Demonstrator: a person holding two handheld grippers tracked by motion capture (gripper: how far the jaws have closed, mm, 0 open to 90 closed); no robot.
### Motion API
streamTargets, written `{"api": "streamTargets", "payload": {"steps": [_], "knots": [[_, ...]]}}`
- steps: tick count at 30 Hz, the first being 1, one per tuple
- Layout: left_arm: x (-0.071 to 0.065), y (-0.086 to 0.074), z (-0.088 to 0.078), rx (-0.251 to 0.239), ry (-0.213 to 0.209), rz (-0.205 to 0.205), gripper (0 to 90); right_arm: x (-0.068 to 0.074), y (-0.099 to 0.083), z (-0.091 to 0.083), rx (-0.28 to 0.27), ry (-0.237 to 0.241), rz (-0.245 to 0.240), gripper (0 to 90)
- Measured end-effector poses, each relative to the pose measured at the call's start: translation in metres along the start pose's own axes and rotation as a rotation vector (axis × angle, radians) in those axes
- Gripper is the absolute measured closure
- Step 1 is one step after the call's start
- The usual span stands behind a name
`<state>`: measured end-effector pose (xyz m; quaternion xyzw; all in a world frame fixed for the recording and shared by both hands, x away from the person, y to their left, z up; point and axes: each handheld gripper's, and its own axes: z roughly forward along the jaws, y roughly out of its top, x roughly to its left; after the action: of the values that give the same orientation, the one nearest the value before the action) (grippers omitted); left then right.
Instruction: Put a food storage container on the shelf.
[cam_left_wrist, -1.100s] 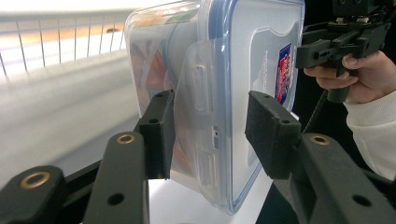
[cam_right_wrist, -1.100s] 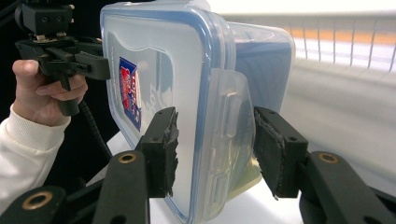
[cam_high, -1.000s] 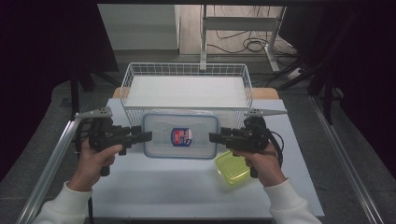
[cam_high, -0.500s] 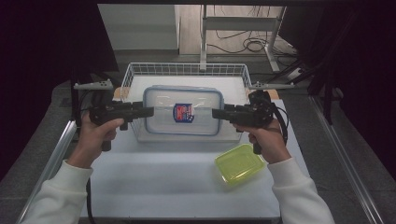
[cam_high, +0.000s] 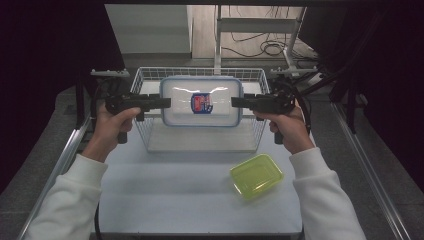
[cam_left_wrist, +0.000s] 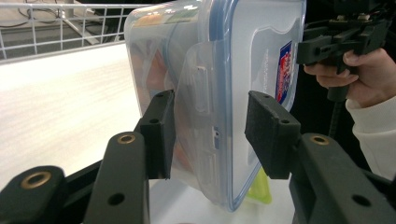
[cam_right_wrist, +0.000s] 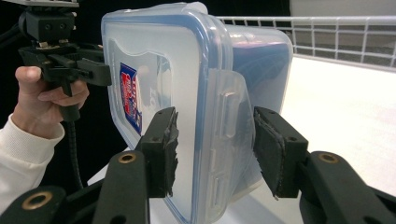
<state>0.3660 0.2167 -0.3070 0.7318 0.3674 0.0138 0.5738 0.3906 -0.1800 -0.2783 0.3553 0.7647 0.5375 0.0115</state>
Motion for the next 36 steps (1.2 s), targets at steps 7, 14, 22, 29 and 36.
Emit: {"api": "streamTargets", "payload": {"steps": [7,14,22,29,36], "knots": [[0.016,0.018,0.007,0.010,0.001,-0.008,53.7,-0.016,0.019,0.010,0.004,-0.003,0.022,51.5],[0.034,0.022,0.016,0.036,0.014,-0.038,53.6,-0.032,0.022,0.024,0.007,0.003,0.058,51.1],[0.040,0.022,0.022,0.058,0.036,-0.054,53.4,-0.048,0.022,0.037,0.020,0.002,0.104,49.5],[0.047,0.025,0.025,0.050,0.026,-0.097,52.5,-0.053,0.023,0.039,0.012,0.005,0.142,49.7],[0.054,0.029,0.030,0.046,0.026,-0.134,50.7,-0.056,0.025,0.042,0.017,-0.005,0.165,49.2]]}}
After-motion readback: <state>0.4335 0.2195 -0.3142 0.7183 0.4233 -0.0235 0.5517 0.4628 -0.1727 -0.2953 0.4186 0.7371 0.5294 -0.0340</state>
